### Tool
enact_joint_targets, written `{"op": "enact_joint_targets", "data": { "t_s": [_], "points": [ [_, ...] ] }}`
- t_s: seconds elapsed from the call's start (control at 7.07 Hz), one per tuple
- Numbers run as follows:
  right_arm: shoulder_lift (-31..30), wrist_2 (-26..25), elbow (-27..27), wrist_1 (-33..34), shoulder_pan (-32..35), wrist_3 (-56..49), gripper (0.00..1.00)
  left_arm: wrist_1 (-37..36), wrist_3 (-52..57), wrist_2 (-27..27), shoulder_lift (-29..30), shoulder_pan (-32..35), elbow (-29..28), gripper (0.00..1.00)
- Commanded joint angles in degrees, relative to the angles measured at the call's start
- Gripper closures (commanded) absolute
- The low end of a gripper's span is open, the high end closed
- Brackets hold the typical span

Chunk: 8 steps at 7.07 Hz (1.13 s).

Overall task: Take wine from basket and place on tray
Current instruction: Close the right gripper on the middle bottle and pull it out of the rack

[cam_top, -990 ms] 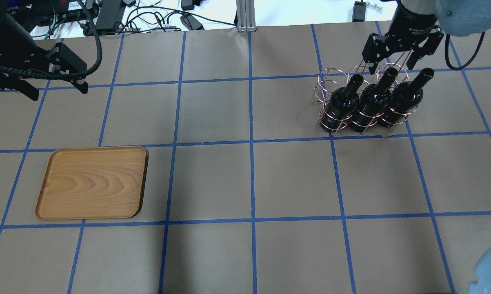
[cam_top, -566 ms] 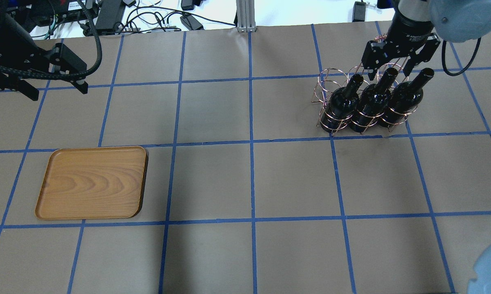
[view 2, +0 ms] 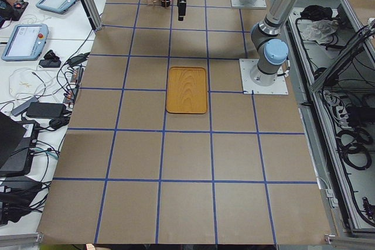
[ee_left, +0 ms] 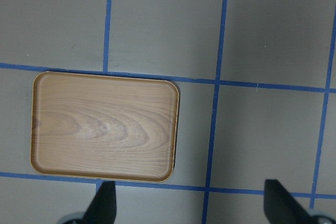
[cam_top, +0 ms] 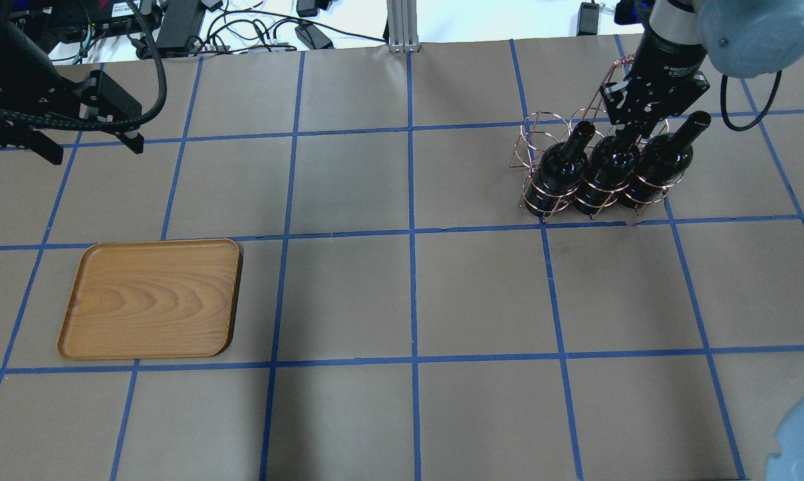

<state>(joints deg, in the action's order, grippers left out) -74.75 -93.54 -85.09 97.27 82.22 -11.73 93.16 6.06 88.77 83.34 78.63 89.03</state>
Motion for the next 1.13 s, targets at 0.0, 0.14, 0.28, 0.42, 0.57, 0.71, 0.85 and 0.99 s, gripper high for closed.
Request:
{"op": "enact_joint_targets", "data": {
  "t_s": [0.0, 0.14, 0.28, 0.42, 0.57, 0.71, 0.85, 0.99],
  "points": [
    [-0.74, 0.89, 2.11, -0.68, -0.66, -0.58, 1.0, 0.09, 0.0, 0.0, -0.02, -0.06, 0.0, 0.0],
    [-2.66, 2.73, 6.91, -4.68, -0.75, -0.4, 0.98, 0.09, 0.0, 0.0, -0.02, 0.03, 0.0, 0.0],
    [-4.07, 3.61, 13.74, -13.86, -0.92, 0.03, 0.99, 0.09, 0.0, 0.0, -0.02, -0.06, 0.0, 0.0],
    [-7.13, 3.54, 17.2, -20.13, -0.84, 1.87, 0.98, 0.09, 0.0, 0.0, -0.02, -0.06, 0.0, 0.0],
    [-11.42, 3.01, 16.98, -24.98, -0.84, 4.23, 0.99, 0.09, 0.0, 0.0, -0.02, -0.06, 0.0, 0.0],
    [-13.55, 3.97, 16.89, -27.38, 0.56, 9.57, 0.98, 0.09, 0.0, 0.0, -0.02, -0.06, 0.0, 0.0],
    [-14.1, 3.02, 15.84, -27.92, 6.14, 15.97, 0.98, 0.0, 0.0, 0.0, -0.02, -0.06, 0.0, 0.0],
    [-14.1, 3.1, 14.96, -27.75, 12.63, 26.91, 0.99, 0.09, 0.0, 0.0, -0.02, -0.06, 0.0, 0.0]
  ]
}}
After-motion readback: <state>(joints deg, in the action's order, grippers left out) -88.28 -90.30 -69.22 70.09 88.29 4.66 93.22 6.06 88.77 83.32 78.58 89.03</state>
